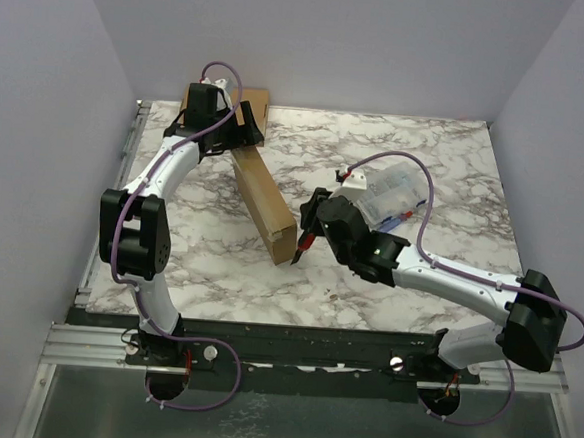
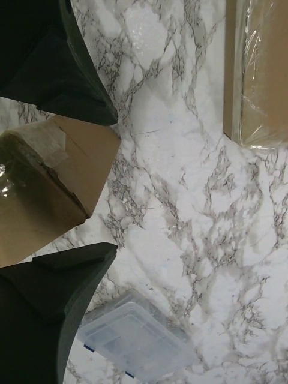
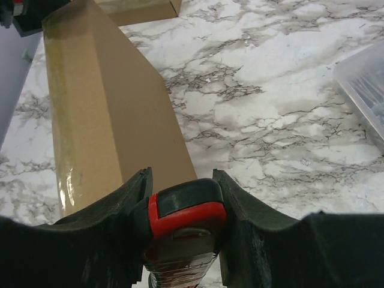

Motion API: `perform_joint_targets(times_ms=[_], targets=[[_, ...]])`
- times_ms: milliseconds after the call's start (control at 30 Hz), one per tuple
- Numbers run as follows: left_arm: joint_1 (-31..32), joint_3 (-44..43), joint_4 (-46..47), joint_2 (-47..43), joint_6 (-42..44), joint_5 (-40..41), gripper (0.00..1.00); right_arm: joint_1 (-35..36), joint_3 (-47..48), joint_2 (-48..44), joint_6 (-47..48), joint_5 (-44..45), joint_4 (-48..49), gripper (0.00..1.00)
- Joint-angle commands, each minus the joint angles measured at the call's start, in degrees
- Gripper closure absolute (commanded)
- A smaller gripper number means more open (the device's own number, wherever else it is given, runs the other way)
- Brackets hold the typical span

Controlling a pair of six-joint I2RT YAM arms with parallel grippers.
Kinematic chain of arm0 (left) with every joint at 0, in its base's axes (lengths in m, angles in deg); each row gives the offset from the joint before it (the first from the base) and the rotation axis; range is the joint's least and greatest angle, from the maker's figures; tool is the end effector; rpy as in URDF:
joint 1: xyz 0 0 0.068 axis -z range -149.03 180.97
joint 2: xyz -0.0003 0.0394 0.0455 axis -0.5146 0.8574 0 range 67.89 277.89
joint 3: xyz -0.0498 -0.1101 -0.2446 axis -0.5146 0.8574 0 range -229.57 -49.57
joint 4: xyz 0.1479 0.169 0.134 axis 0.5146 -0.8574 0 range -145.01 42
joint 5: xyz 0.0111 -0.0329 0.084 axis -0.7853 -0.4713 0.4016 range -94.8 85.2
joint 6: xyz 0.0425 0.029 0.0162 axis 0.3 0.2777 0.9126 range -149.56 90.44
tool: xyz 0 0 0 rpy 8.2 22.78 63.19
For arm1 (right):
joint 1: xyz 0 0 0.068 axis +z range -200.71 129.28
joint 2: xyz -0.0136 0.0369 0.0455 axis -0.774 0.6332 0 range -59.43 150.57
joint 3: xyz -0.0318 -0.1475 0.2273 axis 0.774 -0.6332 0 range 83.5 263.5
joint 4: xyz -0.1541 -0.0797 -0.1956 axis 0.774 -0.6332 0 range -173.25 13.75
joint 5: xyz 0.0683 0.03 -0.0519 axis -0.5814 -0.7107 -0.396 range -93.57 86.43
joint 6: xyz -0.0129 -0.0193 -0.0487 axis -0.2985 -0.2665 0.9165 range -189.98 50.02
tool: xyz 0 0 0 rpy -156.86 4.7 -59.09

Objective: Unpack the express box
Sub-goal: Move the express box to the center of the board.

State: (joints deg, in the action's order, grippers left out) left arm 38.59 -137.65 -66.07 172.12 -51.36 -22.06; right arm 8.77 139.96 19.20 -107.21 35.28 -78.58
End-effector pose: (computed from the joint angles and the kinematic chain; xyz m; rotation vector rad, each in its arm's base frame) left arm 0.4211 -0.0669 0.2982 -0.0960 2.2016 -0.6178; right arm 0.1766 0.2557 0.2933 0.0558 1.9258 0.4631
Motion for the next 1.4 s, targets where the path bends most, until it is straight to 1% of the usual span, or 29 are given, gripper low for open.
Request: perform_joint_targets(times_ms=[0, 167, 300, 433, 567, 633, 700, 800, 833, 933, 1000, 1033, 1100, 1200, 1267, 1367], targets=[[-0.1, 3.0, 2.7, -3.5, 1.4, -5.5, 0.14, -2.9, 3.5, 1.6, 2.3, -3.5, 4.5, 1.00], [1.3, 11.4, 4.3, -7.6, -1.7, -8.6, 0.16, -4.3, 3.3, 0.1, 6.3, -5.9, 3.9, 1.00], [6.6, 19.2, 5.0, -11.7, -4.2, -6.9, 0.17, -4.3, 1.5, -2.3, 6.5, -7.8, 0.0, 1.00], [11.2, 25.9, 6.0, -16.0, -8.3, -3.9, 0.18, -4.3, -0.6, -6.2, 5.0, -4.9, -5.8, 1.00], [14.8, 31.4, 7.9, -20.4, -13.4, -0.5, 0.18, -4.4, -2.3, -10.9, 2.9, 0.3, -13.1, 1.00], [15.4, 32.9, 8.7, -21.9, -15.2, 0.8, 0.18, -4.4, -3.5, -12.9, 2.6, 2.4, -15.2, 1.00], [15.4, 32.9, 9.1, -22.7, -16.1, 1.3, 0.16, -4.4, -3.9, -13.9, 3.5, 4.4, -16.2, 1.00], [15.3, 30.1, 8.6, -23.4, -15.9, 1.9, 0.12, -4.4, -1.2, -12.9, 5.8, 7.9, -17.9, 1.00], [15.2, 28.5, 7.7, -23.4, -15.8, 2.0, 0.08, -4.4, 0.8, -12.2, 7.1, 9.1, -18.3, 1.00], [14.4, 24.2, 4.1, -23.4, -15.8, 1.6, 0.03, -5.4, 4.7, -10.3, 13.8, 9.9, -15.3, 1.00], [12.9, 22.4, 2.3, -24.0, -16.1, 1.5, 0.02, -8.1, 6.4, -9.5, 18.3, 5.6, -10.0, 1.00], [11.6, 21.9, 1.4, -24.6, -16.2, 1.2, 0.01, -9.8, 7.8, -8.7, 19.9, 2.9, -7.8, 1.00], [7.9, 22.1, 0.3, -26.3, -16.8, -0.8, 0.01, -10.7, 11.4, -6.5, 24.1, -0.3, -3.4, 1.00], [3.4, 24.3, -0.5, -30.0, -17.1, -4.4, 0.08, -10.8, 17.3, -1.4, 29.4, -6.4, 4.2, 1.00], [2.8, 26.7, -0.7, -32.6, -17.7, -5.9, 0.15, -10.8, 23.3, 4.0, 30.3, -9.7, 4.8, 1.00], [2.8, 30.8, -0.5, -35.7, -19.3, -9.0, 0.27, -10.8, 30.8, 10.7, 31.3, -12.9, 5.0, 1.00]])
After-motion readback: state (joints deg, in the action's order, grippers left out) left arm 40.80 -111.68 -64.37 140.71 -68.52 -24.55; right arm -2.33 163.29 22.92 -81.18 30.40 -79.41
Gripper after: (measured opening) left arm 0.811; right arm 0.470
